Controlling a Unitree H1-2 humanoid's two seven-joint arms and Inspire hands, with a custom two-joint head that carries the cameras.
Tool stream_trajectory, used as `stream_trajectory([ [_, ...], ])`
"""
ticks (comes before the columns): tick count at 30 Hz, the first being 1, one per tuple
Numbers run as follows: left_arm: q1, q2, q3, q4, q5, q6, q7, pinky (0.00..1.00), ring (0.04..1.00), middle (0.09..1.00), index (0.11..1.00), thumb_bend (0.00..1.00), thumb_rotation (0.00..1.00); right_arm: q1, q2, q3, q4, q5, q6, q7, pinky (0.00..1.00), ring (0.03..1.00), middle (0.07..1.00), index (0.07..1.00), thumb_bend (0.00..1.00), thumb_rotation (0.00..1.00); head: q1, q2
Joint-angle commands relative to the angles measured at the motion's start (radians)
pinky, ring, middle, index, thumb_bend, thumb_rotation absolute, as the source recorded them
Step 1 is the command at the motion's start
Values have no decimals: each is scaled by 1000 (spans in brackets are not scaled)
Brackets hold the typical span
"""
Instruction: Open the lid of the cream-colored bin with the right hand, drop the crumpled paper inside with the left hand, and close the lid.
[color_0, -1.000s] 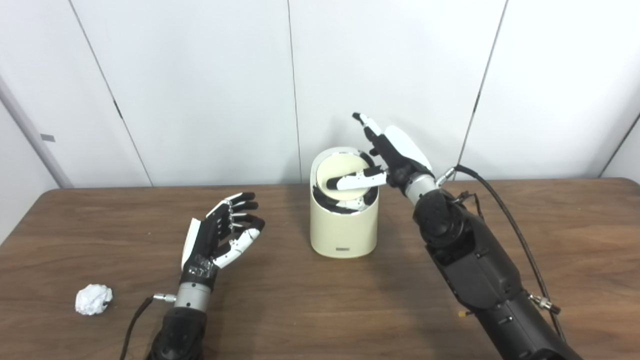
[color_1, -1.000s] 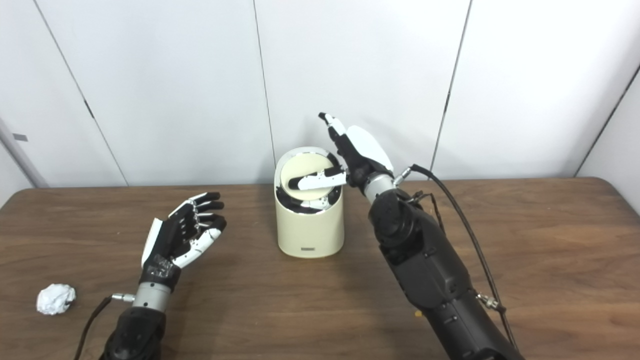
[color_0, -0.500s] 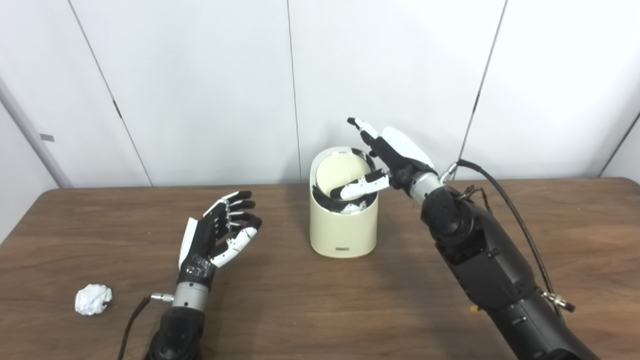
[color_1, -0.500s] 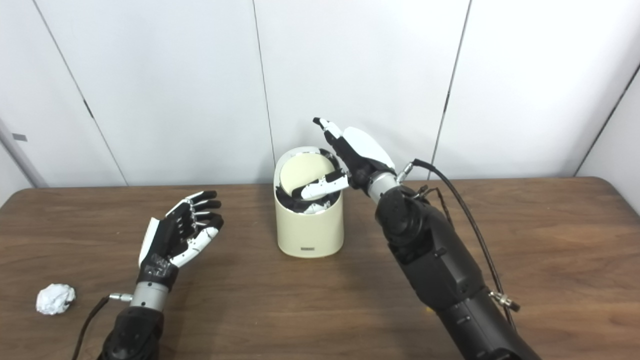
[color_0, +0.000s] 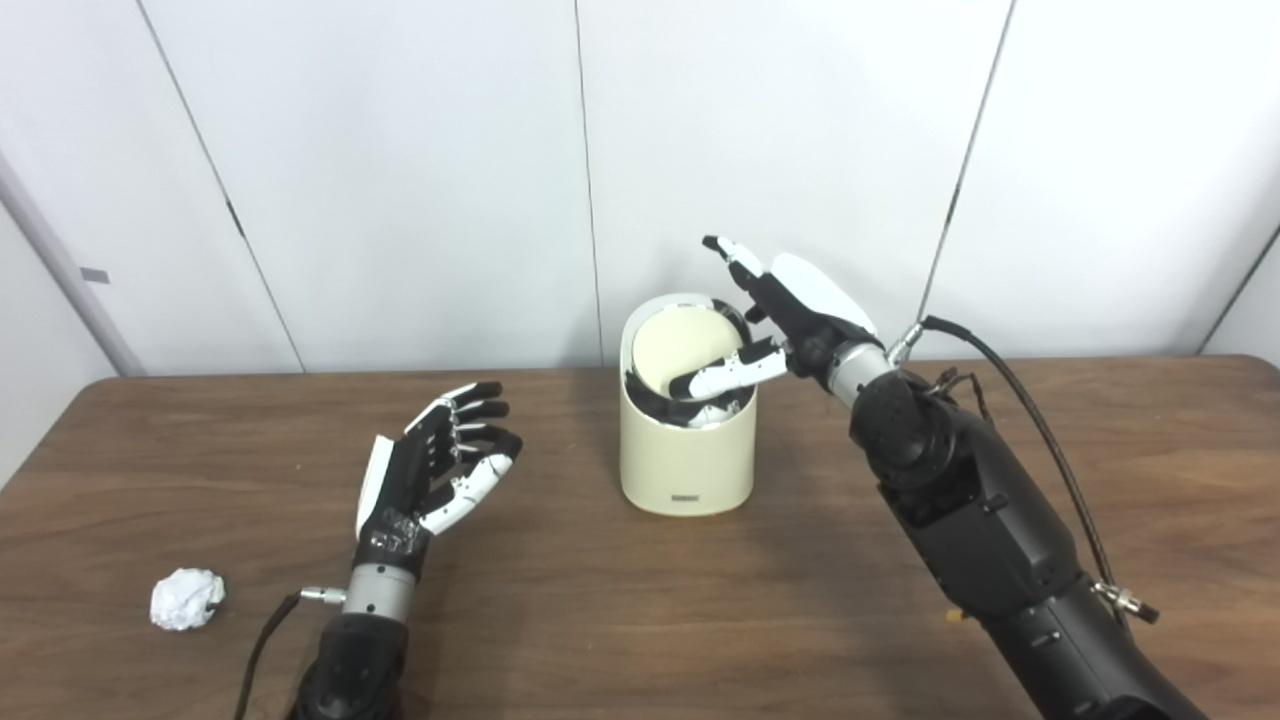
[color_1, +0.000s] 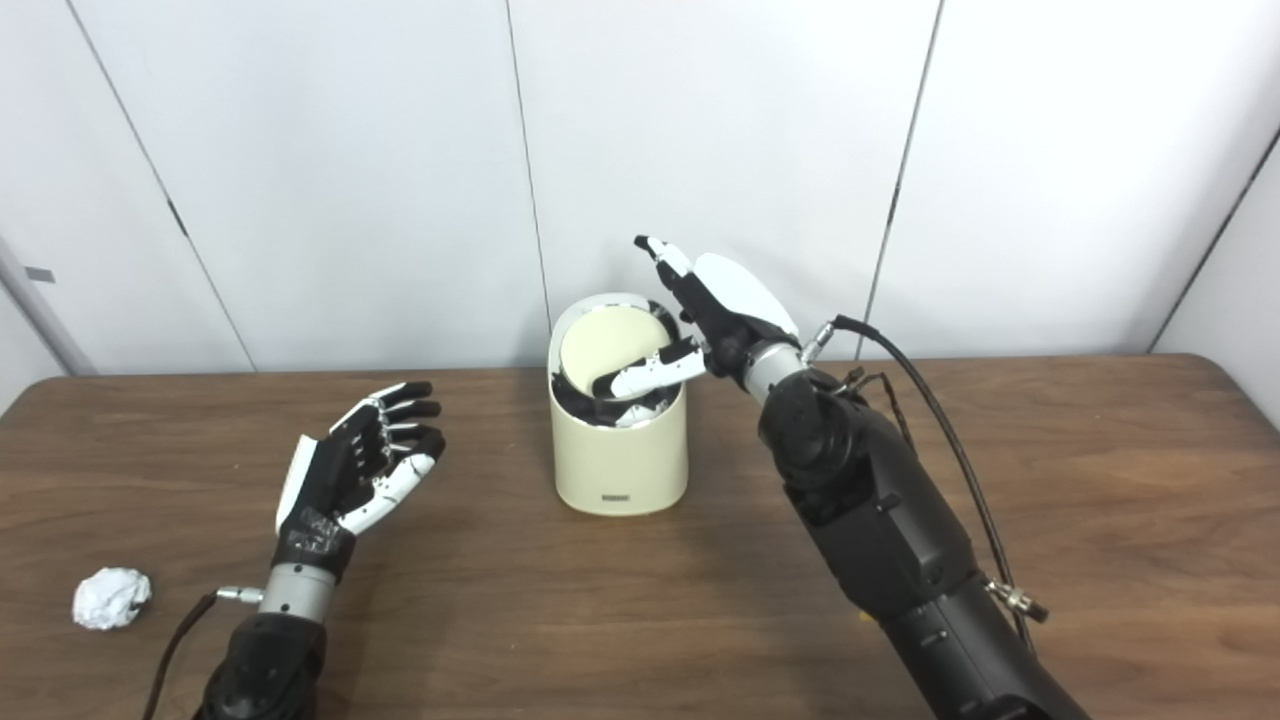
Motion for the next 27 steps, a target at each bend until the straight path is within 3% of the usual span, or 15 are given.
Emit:
stream_trajectory([
  [1,-33,14,6,-36,-6,-27,-1,537,666,735,777,621,383,-53,4,-18,-9,-11,-12,-39,762,953,1000,1000,995,395,1,2],
  [27,-21,12,8,-77,1,2,5,522,657,730,771,627,382,-59,18,8,71,-21,-48,-97,751,937,1000,1000,977,415,11,23],
])
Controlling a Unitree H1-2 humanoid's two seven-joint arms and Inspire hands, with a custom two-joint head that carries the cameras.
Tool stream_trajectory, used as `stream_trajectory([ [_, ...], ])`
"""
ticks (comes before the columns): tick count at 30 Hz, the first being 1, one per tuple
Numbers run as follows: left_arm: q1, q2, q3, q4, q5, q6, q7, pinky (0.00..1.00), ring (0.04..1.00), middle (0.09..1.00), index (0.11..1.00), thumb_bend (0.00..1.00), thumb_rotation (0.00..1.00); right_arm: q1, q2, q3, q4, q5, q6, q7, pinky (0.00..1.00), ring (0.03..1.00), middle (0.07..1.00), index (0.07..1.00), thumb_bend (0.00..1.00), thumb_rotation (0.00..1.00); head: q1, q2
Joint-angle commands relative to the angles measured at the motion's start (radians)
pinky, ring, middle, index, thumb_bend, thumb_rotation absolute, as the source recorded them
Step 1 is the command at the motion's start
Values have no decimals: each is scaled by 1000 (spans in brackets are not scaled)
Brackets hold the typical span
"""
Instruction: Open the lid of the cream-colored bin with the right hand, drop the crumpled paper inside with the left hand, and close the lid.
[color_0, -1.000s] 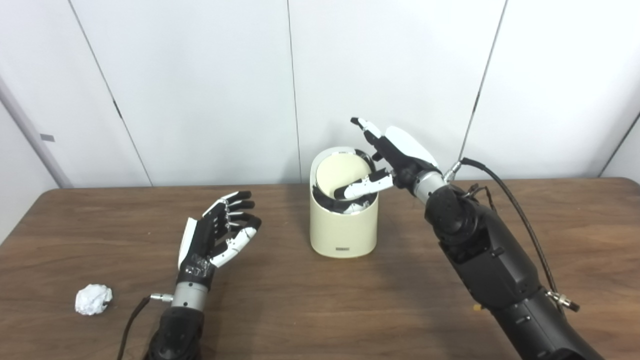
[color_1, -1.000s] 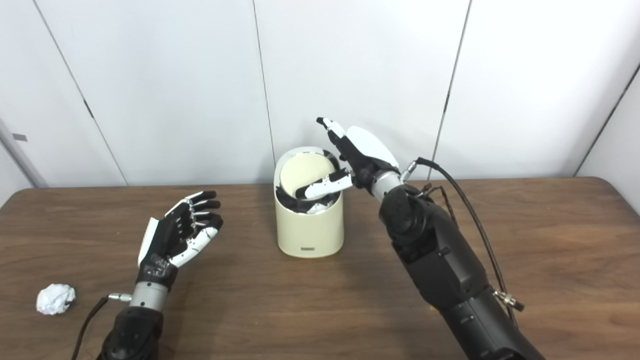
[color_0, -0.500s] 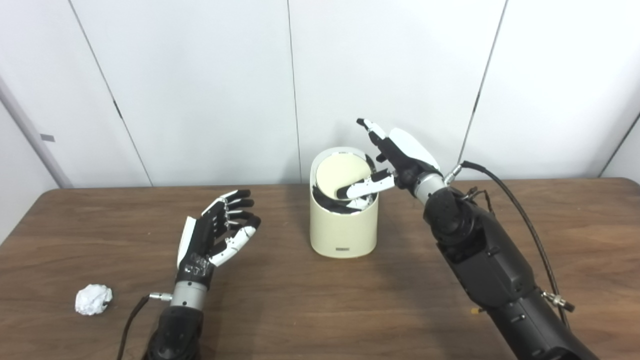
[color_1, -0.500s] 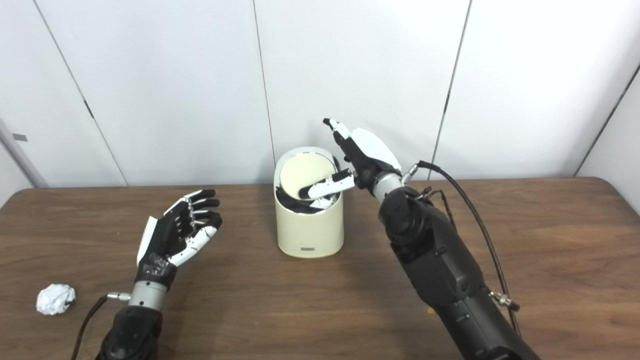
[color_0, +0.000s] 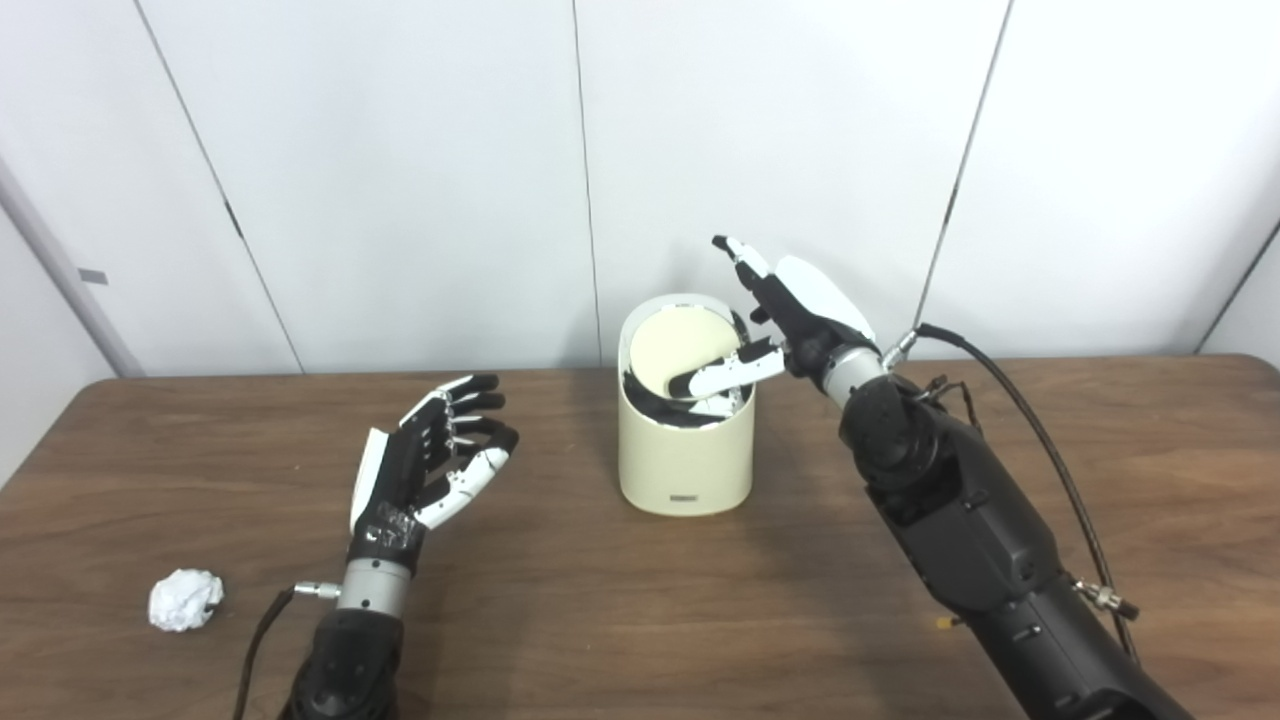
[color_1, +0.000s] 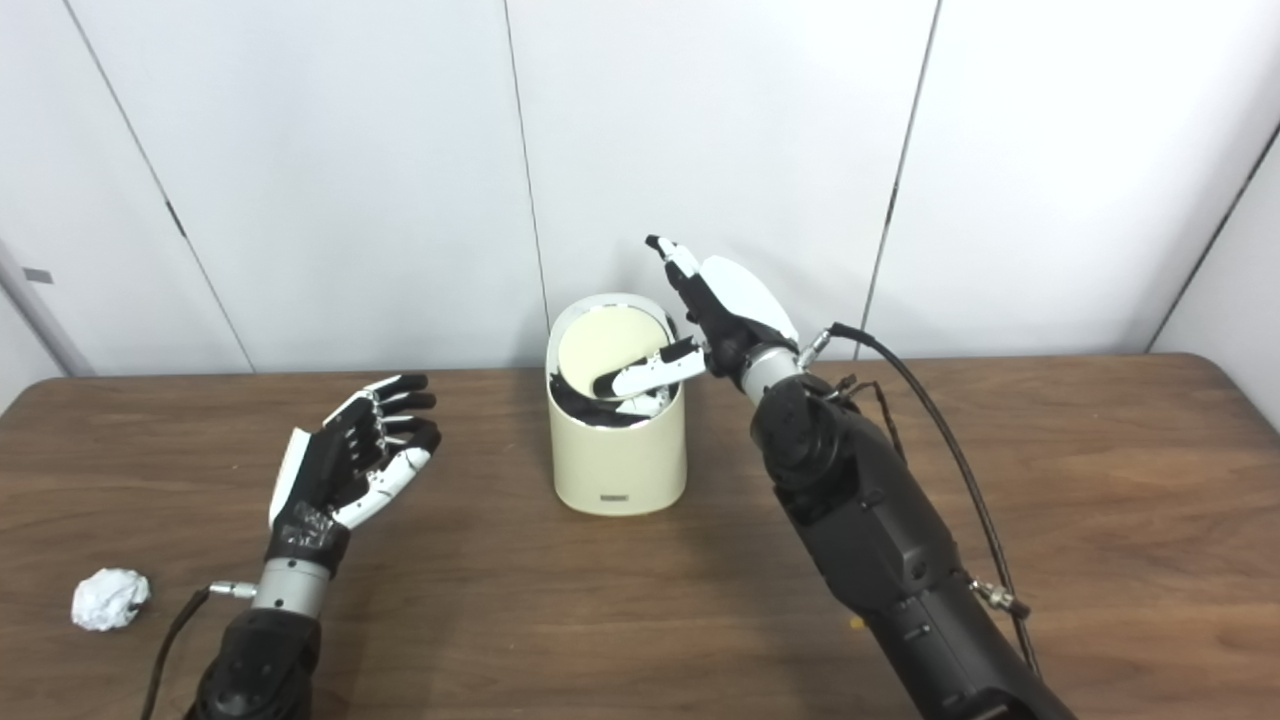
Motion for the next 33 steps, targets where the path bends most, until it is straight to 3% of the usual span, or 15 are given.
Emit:
stream_trajectory([
  [1,-24,7,5,-38,-1,-15,4,522,657,731,773,631,388,-51,-7,8,-3,-25,-30,-16,751,936,1000,1000,974,413,-1,2],
  [10,-20,5,6,-37,-11,-21,1,524,661,734,774,617,370,-65,-21,44,10,-73,-24,-23,779,938,1000,1000,975,402,-2,8],
  [22,-14,6,7,-49,-8,-9,5,528,666,732,777,627,387,-73,-60,119,-3,-196,-18,-7,806,916,995,999,961,313,-1,15],
  [23,-14,6,7,-49,-8,-10,4,529,666,732,777,629,388,-70,-59,110,-9,-185,-22,-9,808,916,996,999,960,316,-1,15],
  [25,-13,7,7,-50,-7,-10,4,529,665,730,776,632,389,-67,-54,82,-31,-153,-22,-8,799,917,996,1000,913,421,0,19],
  [30,-15,8,8,-46,-13,-12,0,528,662,729,775,633,391,-75,-4,-99,-123,63,-43,-11,781,938,985,993,881,554,0,18],
  [33,-18,9,10,-39,-17,-17,-1,524,658,726,775,636,392,-80,5,-167,-202,126,-7,9,727,922,980,999,842,540,-1,16],
])
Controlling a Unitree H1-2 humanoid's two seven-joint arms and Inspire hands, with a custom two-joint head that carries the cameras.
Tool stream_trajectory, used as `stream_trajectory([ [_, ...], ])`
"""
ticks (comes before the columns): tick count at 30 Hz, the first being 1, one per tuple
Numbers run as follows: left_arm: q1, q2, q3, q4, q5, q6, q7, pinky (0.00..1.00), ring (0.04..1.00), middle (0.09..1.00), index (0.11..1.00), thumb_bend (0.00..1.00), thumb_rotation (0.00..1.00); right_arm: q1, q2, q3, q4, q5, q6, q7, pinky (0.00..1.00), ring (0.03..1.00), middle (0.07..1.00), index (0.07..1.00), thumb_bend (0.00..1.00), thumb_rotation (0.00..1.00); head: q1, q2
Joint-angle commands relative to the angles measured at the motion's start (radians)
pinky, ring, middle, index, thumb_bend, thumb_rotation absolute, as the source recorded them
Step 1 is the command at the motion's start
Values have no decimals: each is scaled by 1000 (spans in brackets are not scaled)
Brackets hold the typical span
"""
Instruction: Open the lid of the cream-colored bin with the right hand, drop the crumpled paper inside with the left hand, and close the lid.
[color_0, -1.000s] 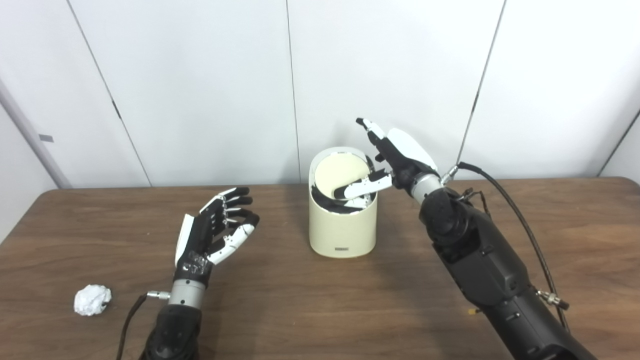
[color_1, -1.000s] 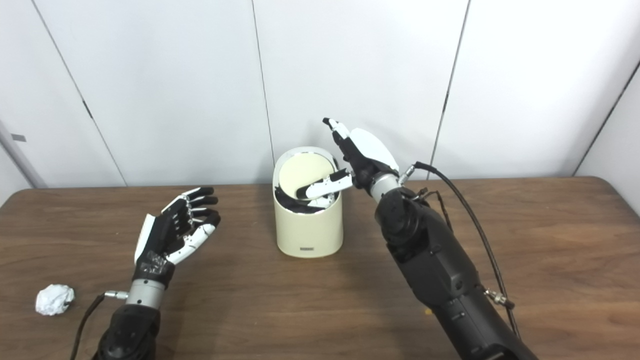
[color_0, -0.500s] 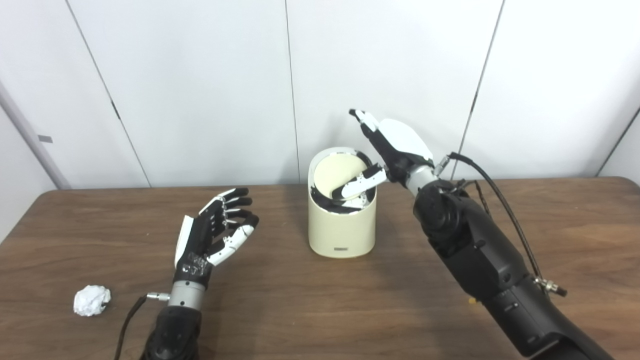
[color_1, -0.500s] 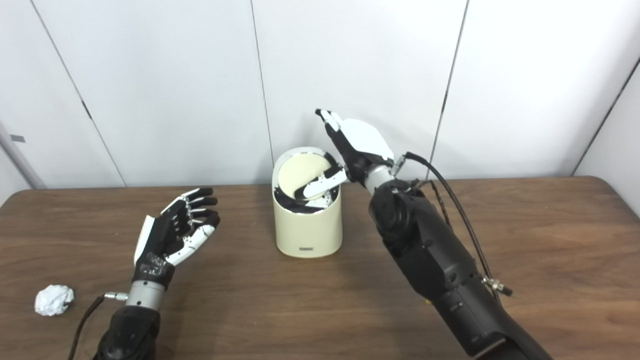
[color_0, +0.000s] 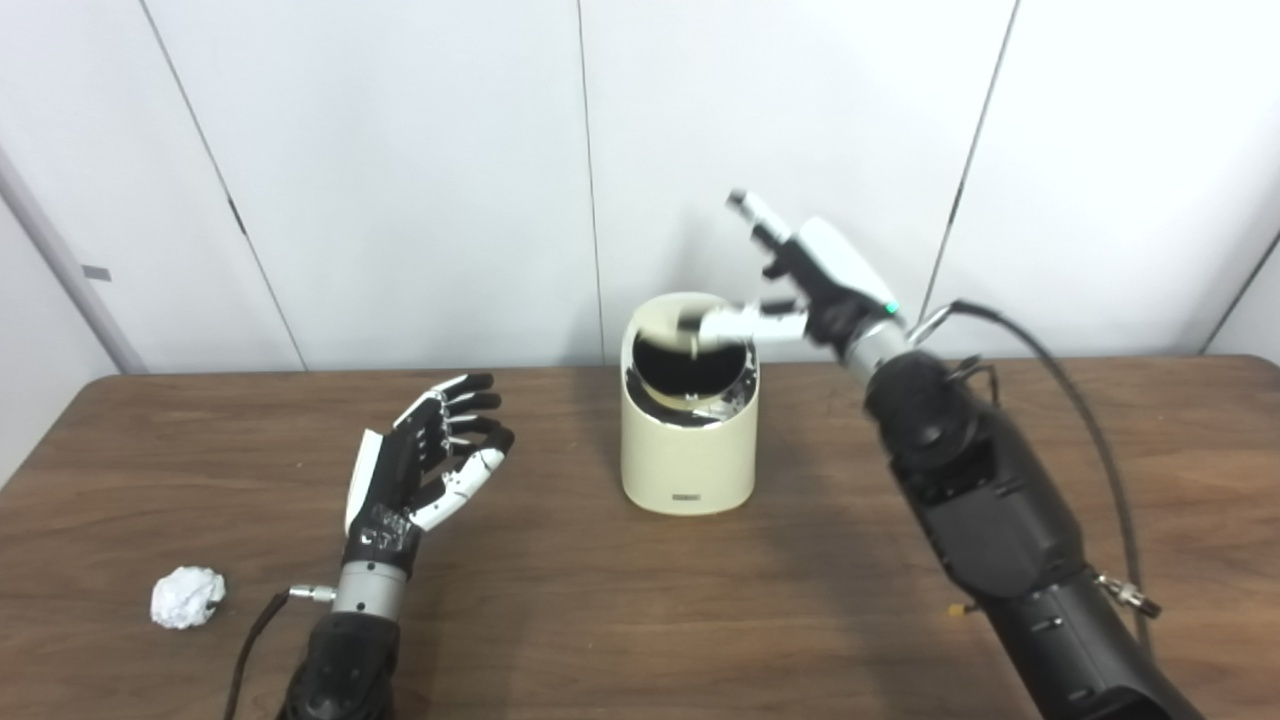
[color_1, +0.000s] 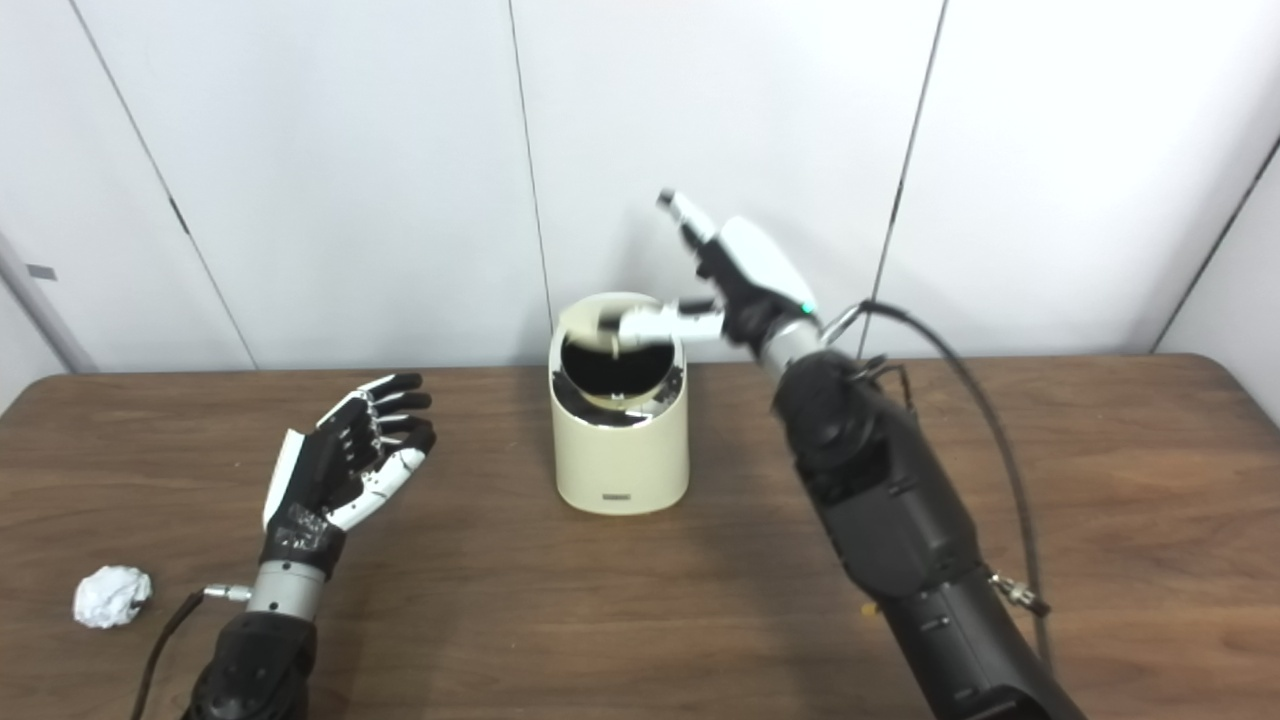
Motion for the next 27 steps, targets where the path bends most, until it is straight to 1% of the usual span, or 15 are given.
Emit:
stream_trajectory([
  [1,-30,10,6,-18,-9,-21,-2,524,657,725,774,635,390,-66,3,-48,-85,56,18,4,713,917,983,1000,814,529,-1,1],
  [4,-30,11,6,-18,-12,-20,-4,528,662,729,774,631,388,-51,9,-95,-143,113,65,13,769,928,980,990,771,504,-2,1],
  [5,-30,12,6,-19,-11,-17,-4,528,663,729,774,632,387,-44,8,-107,-153,128,69,10,756,902,966,982,753,518,-3,1],
  [7,-30,13,5,-21,-10,-15,-5,530,666,731,778,634,393,-22,0,-126,-160,155,58,3,735,868,933,968,728,590,-4,2],
  [8,-31,14,5,-20,-10,-16,-6,530,667,731,778,635,393,-7,-2,-134,-160,170,49,-2,721,863,927,963,722,598,-6,2],
  [11,-33,15,3,-21,-6,-15,-5,527,667,731,778,631,395,44,-4,-151,-158,207,14,-13,696,868,923,947,673,553,-5,2],
  [13,-34,14,4,-20,-7,-14,-4,526,664,732,775,628,384,86,1,-160,-165,224,-1,-25,709,872,918,932,652,550,-4,2],
  [15,-35,14,4,-20,-5,-13,-3,526,662,732,773,634,387,114,7,-168,-168,243,-16,-34,718,855,901,921,639,536,-5,3],
  [16,-36,16,3,-19,-3,-14,-4,526,661,732,772,637,390,138,18,-181,-162,265,-32,-45,720,850,895,916,636,529,-5,5],
  [18,-37,18,2,-17,-1,-15,-4,524,659,730,774,631,391,172,34,-198,-152,295,-59,-62,746,849,878,894,664,544,-6,4],
  [19,-38,18,3,-16,-2,-15,-5,522,658,729,773,632,390,189,42,-205,-146,304,-76,-73,756,838,874,889,658,573,-4,4],
  [21,-38,19,4,-17,-6,-13,-6,521,657,728,771,636,389,223,53,-215,-115,319,-143,-97,748,819,866,881,648,579,-5,4],
  [23,-38,19,4,-16,-8,-13,-7,521,655,727,770,641,390,247,59,-221,-90,334,-191,-112,738,803,858,873,646,583,-6,3],
  [25,-39,20,4,-15,-8,-16,-7,519,652,725,769,633,381,268,67,-229,-76,349,-212,-123,733,789,851,859,652,596,-6,2],
  [27,-39,21,3,-15,-2,-15,-5,518,651,726,771,626,381,290,75,-238,-62,369,-231,-134,738,793,851,850,654,585,-7,3],
])
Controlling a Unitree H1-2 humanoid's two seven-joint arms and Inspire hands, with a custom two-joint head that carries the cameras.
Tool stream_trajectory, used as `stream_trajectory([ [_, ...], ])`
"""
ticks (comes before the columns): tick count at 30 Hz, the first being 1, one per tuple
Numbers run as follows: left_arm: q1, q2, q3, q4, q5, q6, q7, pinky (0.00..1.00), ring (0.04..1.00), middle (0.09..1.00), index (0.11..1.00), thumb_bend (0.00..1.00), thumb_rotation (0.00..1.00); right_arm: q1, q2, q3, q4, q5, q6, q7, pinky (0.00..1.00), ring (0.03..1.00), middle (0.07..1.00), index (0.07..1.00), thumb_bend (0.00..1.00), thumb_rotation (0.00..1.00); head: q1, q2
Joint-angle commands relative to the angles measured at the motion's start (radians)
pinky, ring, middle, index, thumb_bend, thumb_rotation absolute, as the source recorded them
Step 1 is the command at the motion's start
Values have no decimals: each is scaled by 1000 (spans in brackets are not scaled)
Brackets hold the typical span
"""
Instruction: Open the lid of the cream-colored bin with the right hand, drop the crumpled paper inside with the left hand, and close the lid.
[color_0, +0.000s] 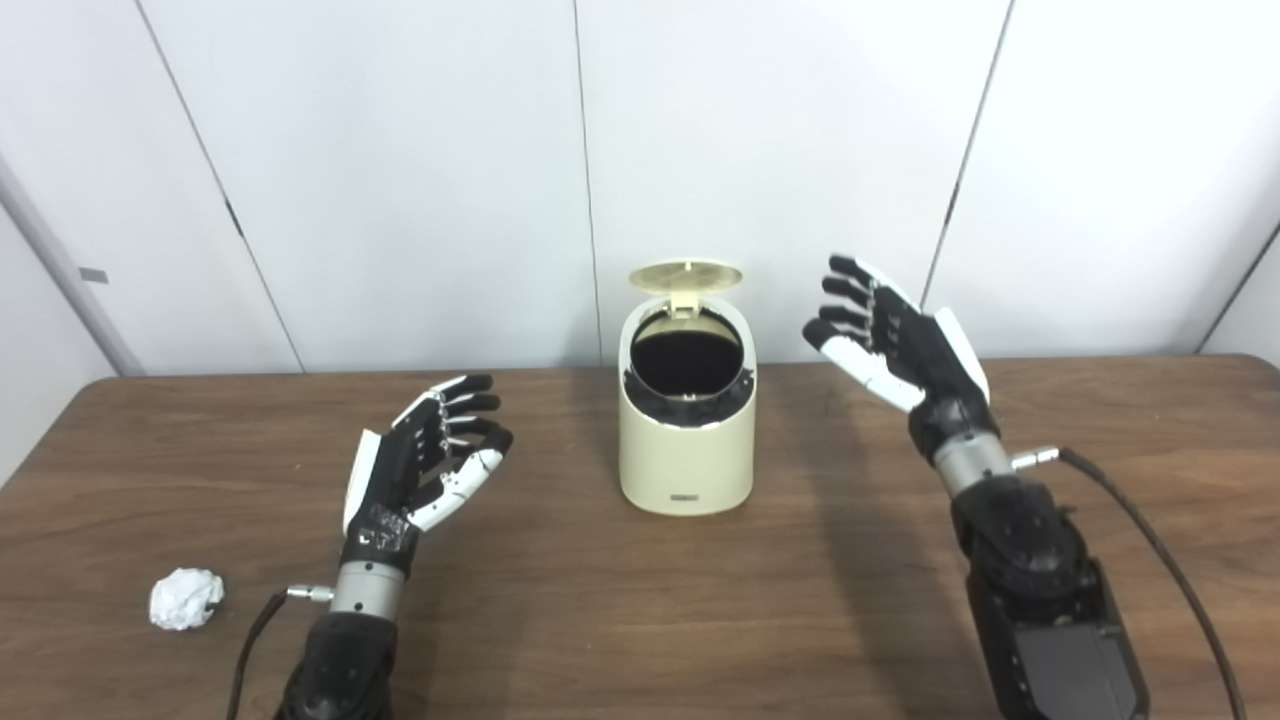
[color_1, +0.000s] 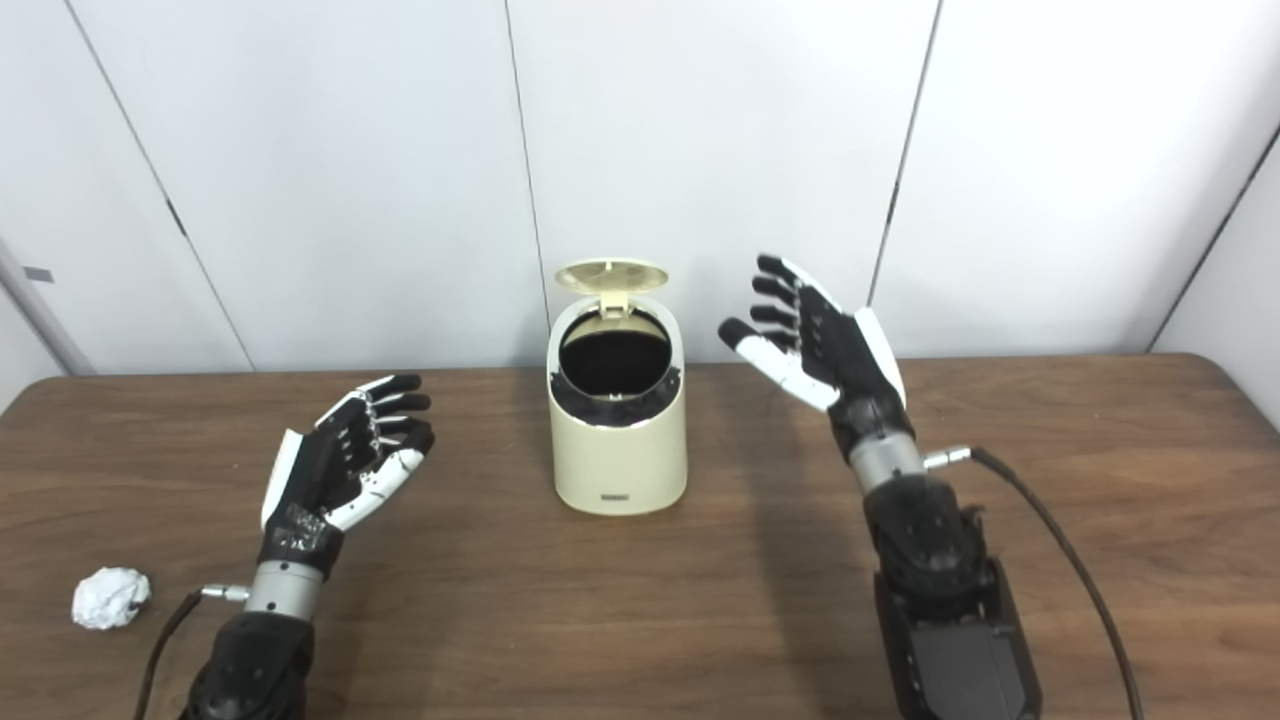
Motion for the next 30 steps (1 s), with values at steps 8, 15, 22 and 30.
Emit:
stream_trajectory([
  [8,-39,11,0,-20,4,-13,-1,522,652,729,770,632,392,49,6,-15,14,35,-123,-43,720,800,858,852,629,548,-1,1],
  [15,-37,6,-1,-22,-1,-15,-2,519,650,728,768,621,369,81,3,-12,16,43,-119,-51,702,805,855,850,658,531,-1,3],
  [22,-32,4,-2,-26,-11,-8,-9,534,665,735,771,614,359,97,0,1,9,37,-115,-48,711,812,857,853,625,503,-1,4],
  [30,-31,-1,-4,-31,4,-7,-3,534,662,730,768,622,366,102,-8,13,6,32,-125,-45,714,809,860,856,596,472,59,2],
])
